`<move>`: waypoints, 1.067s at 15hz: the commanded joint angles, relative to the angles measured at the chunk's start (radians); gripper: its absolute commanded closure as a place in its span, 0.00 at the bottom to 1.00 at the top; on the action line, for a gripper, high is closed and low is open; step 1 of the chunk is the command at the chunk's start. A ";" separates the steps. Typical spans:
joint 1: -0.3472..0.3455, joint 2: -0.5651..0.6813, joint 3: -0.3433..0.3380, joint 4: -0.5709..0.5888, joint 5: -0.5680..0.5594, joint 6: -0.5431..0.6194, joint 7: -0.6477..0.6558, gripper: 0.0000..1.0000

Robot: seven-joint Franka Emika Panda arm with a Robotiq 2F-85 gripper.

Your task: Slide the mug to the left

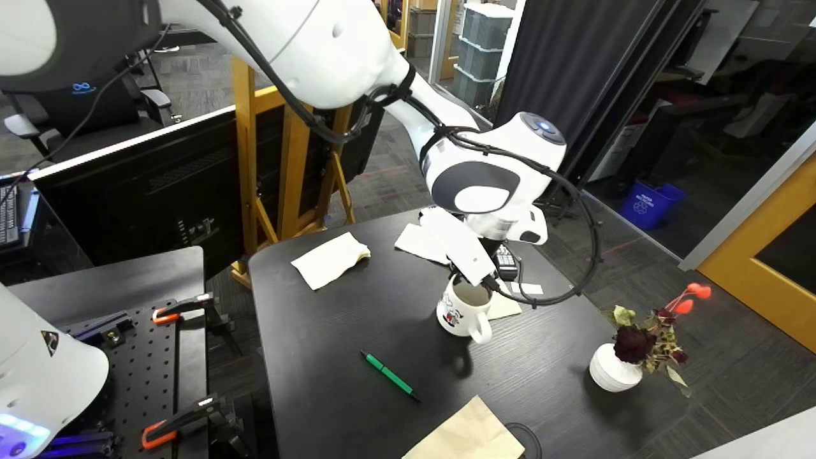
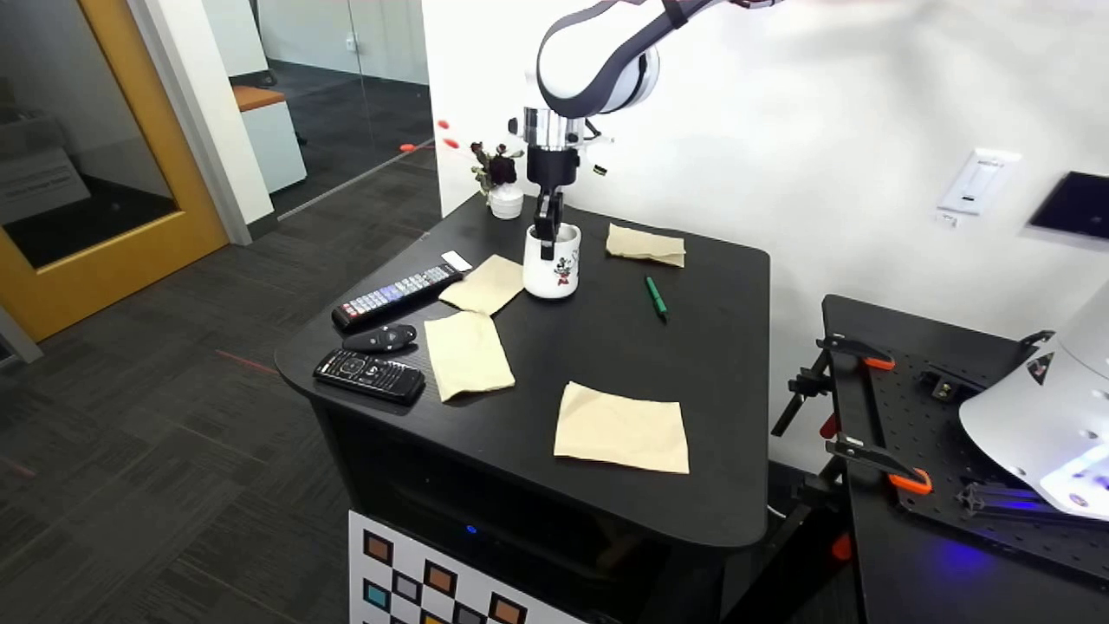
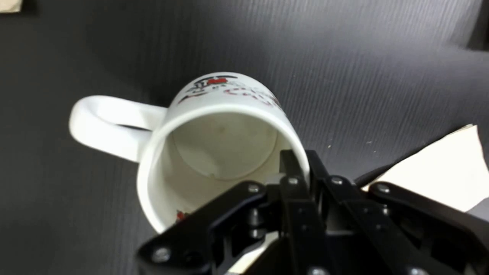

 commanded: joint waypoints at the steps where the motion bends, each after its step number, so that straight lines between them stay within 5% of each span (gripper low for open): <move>1: 0.037 -0.098 0.024 -0.126 -0.004 -0.001 0.039 0.98; 14: 0.141 -0.164 0.049 -0.241 -0.014 -0.003 0.086 0.98; 16: 0.144 -0.167 0.048 -0.245 -0.015 -0.006 0.094 0.73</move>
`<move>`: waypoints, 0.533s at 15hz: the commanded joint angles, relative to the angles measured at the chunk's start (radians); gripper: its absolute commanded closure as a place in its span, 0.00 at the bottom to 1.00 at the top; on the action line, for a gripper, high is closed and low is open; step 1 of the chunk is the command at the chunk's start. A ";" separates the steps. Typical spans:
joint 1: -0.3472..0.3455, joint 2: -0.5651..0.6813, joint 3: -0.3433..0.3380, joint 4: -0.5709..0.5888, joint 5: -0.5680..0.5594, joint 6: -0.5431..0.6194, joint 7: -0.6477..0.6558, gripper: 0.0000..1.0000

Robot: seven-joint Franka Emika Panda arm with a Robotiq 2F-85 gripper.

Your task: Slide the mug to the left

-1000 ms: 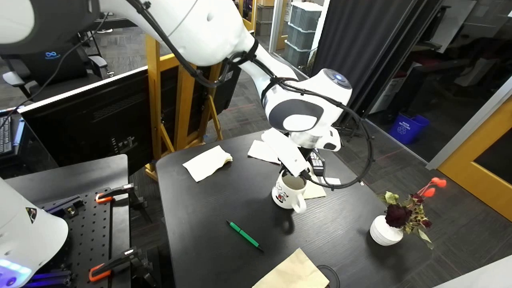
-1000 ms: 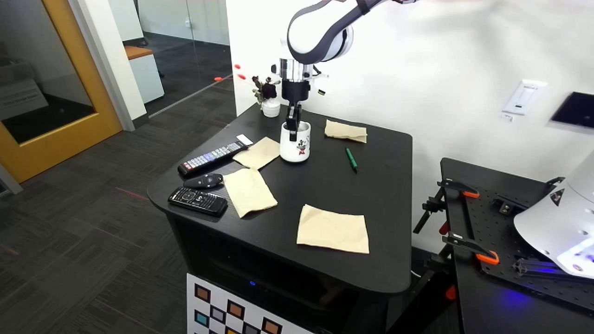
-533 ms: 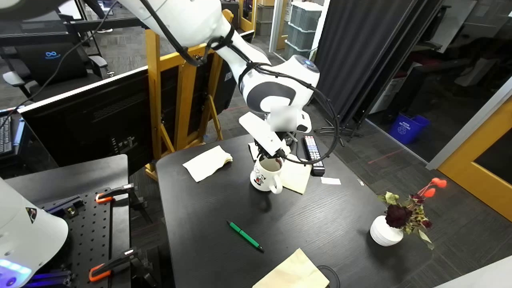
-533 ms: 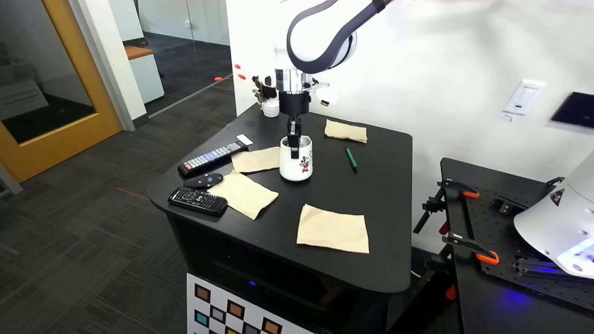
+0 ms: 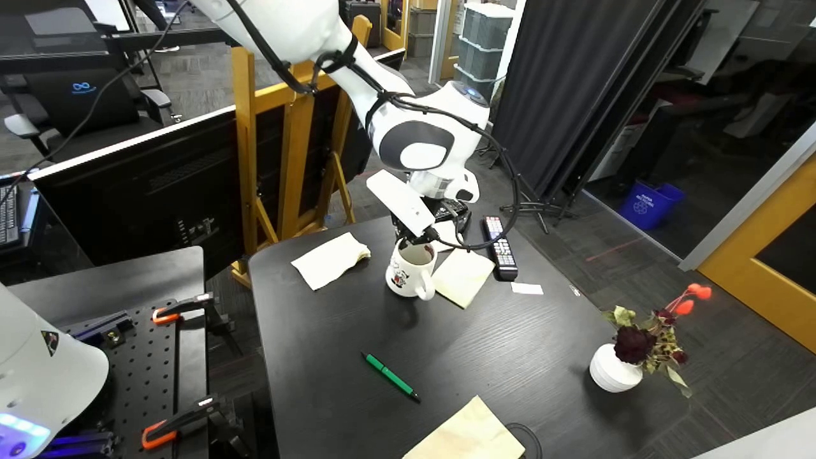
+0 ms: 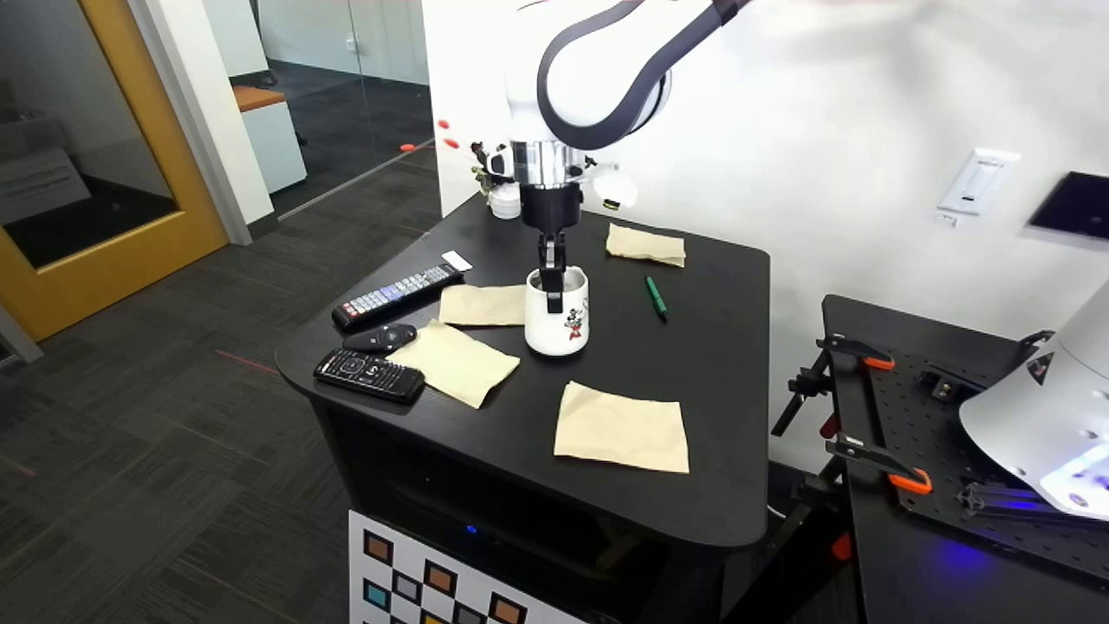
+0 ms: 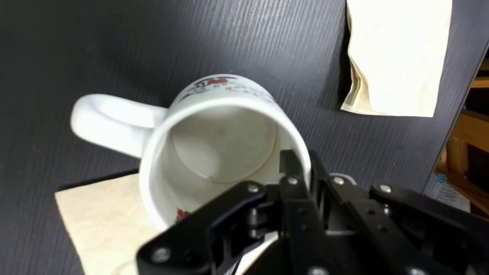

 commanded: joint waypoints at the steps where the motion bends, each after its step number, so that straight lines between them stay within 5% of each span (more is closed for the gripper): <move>1: 0.011 -0.048 -0.005 -0.048 -0.017 -0.008 0.046 0.64; 3: 0.015 -0.051 -0.006 -0.053 -0.018 -0.008 0.050 0.56; 8: 0.017 -0.104 -0.017 -0.095 -0.026 0.009 0.077 0.19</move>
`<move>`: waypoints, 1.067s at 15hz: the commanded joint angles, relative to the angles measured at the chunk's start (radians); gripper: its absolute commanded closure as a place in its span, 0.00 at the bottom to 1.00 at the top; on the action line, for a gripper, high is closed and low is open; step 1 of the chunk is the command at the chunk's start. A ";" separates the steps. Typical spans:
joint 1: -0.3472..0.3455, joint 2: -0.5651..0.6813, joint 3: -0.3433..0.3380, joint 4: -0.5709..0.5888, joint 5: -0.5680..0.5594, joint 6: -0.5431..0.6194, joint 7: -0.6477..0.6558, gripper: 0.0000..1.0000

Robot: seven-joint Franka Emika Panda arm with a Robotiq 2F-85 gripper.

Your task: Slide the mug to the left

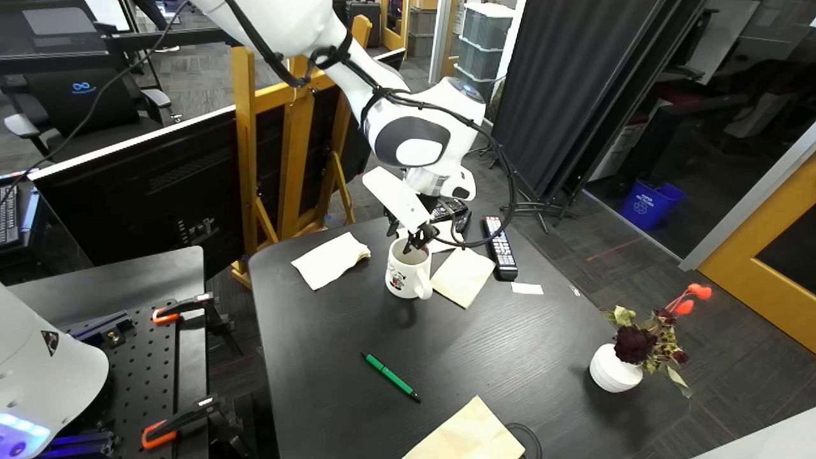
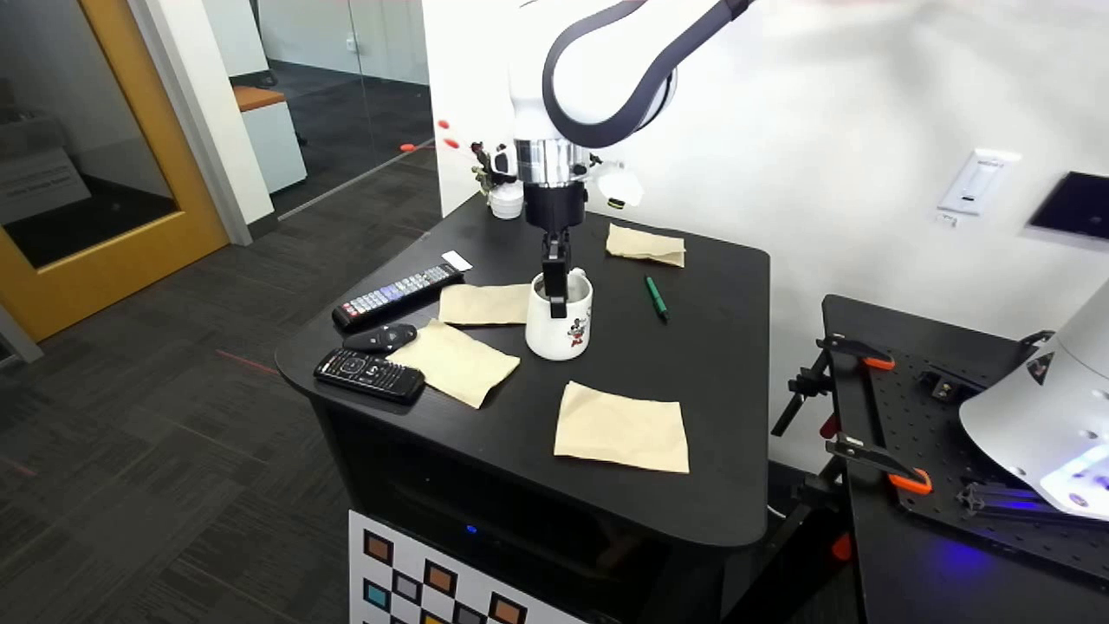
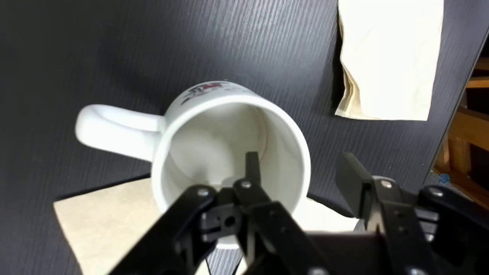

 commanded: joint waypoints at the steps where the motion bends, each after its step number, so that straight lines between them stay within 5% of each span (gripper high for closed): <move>1: 0.006 -0.099 -0.011 -0.084 -0.019 0.009 0.048 0.13; 3: -0.005 -0.141 0.000 -0.114 -0.004 -0.002 0.022 0.01; 16: -0.001 -0.383 -0.029 -0.317 0.010 0.040 0.017 0.00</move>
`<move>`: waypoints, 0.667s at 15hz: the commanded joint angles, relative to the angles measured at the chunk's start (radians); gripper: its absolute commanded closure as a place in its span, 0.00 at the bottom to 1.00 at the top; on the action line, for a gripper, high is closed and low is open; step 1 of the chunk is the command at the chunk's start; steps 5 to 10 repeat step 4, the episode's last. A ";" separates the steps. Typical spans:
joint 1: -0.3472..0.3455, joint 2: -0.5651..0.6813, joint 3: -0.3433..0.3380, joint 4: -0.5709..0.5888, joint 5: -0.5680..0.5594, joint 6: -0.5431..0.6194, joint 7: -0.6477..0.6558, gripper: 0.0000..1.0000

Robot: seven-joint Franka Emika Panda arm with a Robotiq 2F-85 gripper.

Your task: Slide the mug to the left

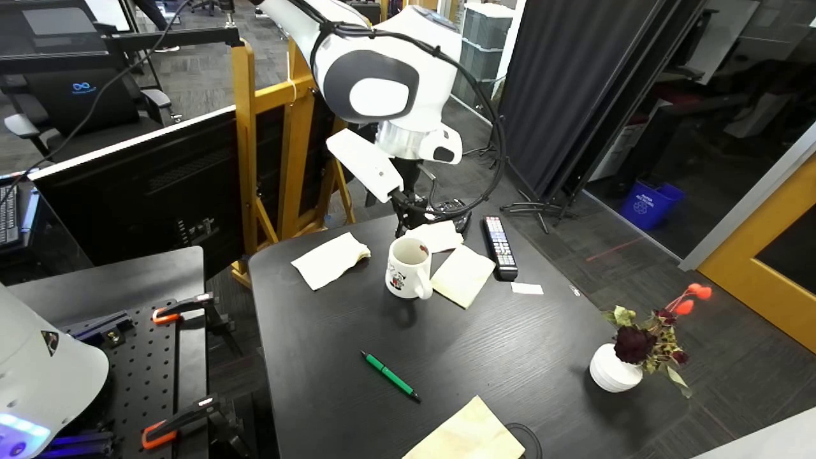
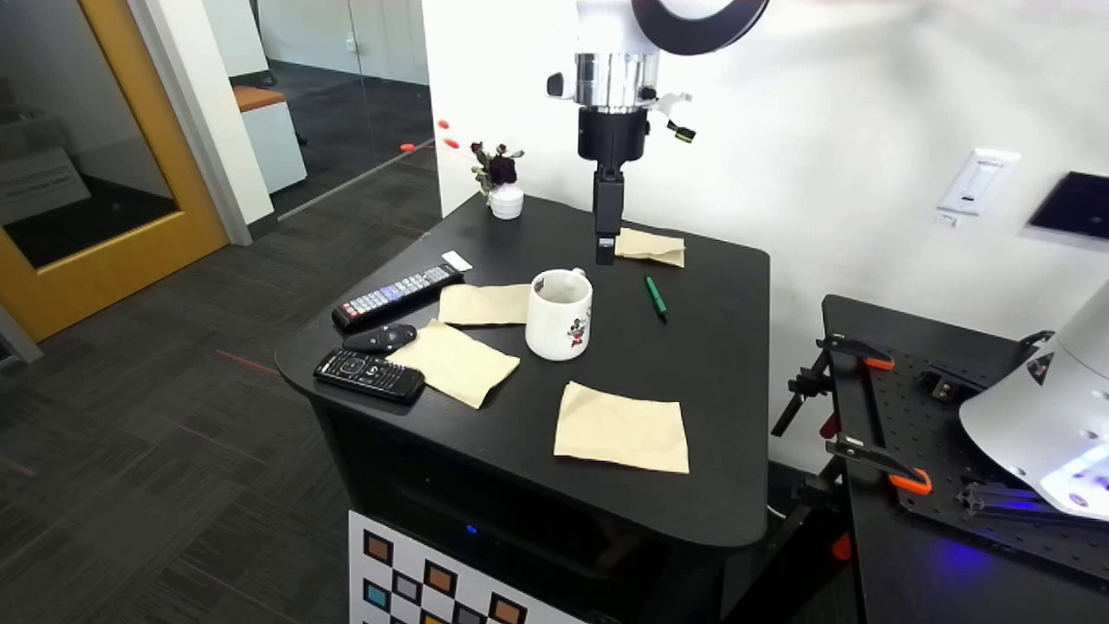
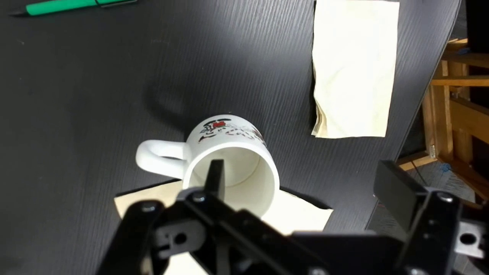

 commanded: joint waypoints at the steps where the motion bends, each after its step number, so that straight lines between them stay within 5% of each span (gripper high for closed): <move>1: 0.001 -0.070 -0.013 -0.076 0.015 0.046 -0.004 0.00; 10: 0.008 -0.035 -0.016 -0.037 0.003 0.020 -0.001 0.00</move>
